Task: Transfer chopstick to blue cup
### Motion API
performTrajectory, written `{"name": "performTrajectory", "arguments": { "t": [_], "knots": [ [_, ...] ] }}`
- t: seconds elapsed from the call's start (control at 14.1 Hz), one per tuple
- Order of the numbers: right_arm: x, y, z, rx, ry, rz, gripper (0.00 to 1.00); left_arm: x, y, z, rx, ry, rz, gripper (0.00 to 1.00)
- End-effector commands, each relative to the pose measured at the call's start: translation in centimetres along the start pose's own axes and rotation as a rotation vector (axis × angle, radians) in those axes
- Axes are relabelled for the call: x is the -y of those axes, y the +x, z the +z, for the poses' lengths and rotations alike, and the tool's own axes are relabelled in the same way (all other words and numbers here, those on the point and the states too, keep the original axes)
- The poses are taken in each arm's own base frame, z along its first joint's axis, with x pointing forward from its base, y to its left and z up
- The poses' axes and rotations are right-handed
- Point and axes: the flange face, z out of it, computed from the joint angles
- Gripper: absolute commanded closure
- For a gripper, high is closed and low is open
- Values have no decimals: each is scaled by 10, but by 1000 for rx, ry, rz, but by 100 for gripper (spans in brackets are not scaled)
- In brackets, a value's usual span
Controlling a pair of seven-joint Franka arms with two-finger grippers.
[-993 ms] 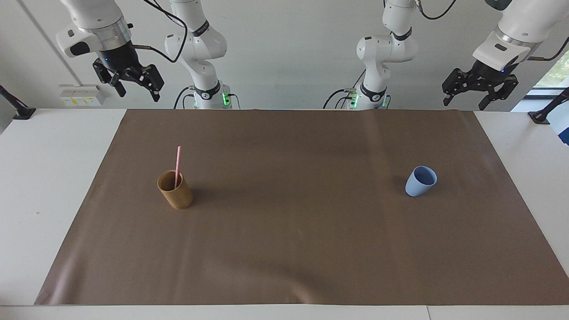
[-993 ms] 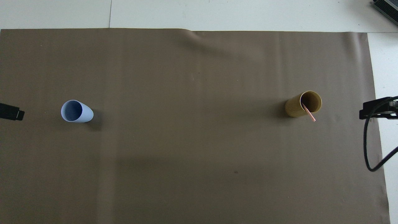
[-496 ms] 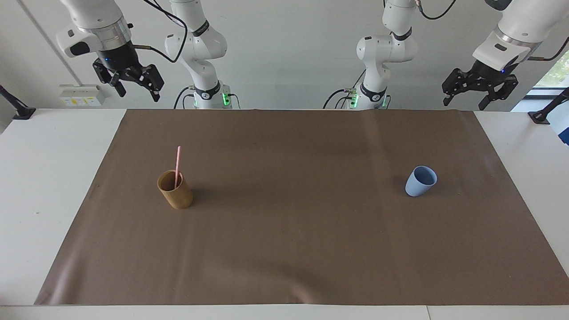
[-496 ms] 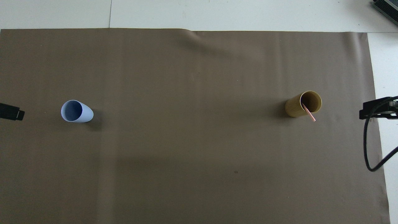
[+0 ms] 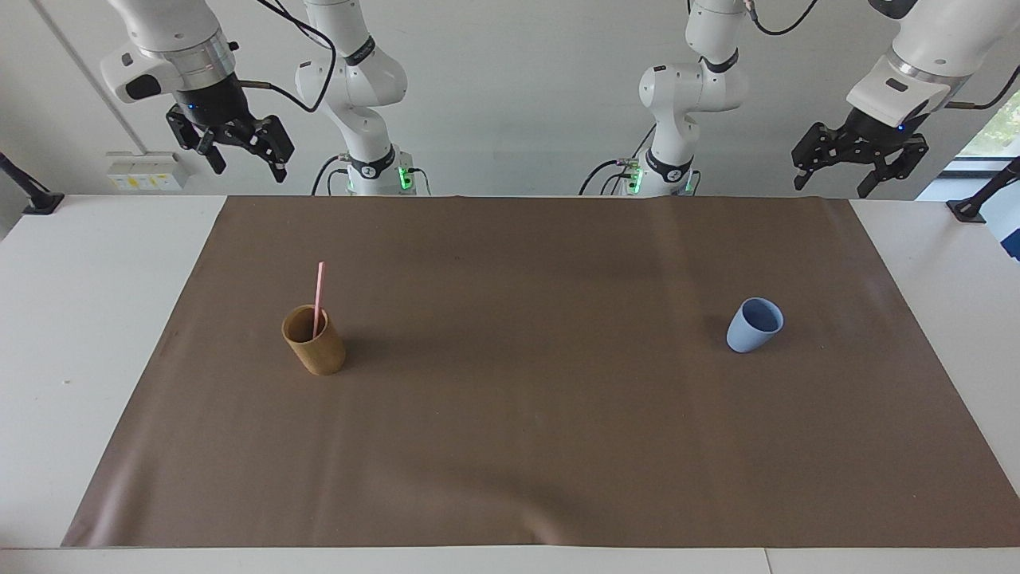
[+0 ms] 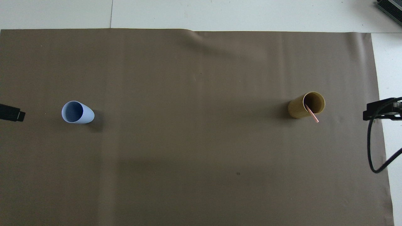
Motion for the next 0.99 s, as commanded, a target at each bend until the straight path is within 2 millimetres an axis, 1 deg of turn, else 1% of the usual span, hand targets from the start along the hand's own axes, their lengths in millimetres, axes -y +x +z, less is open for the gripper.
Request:
{"name": "performTrajectory", "arguments": {
  "t": [0.0,0.43,0.57,0.71,0.92],
  "knots": [
    [-8,-5,1,-10,0,-10,0,-2,-6,1,-14,-8,0,0],
    [-11,-5,1,-9,1,-7,0,-2,-6,2,-14,-8,1,0],
    [-12,-5,0,-11,2,-5,0,-1,-2,1,-39,-2,1,0],
    [-12,-5,1,-9,3,-4,0,0,2,7,-61,1,2,0],
    [-12,-5,1,-9,3,-4,0,6,12,28,-80,7,3,0]
  ]
}}
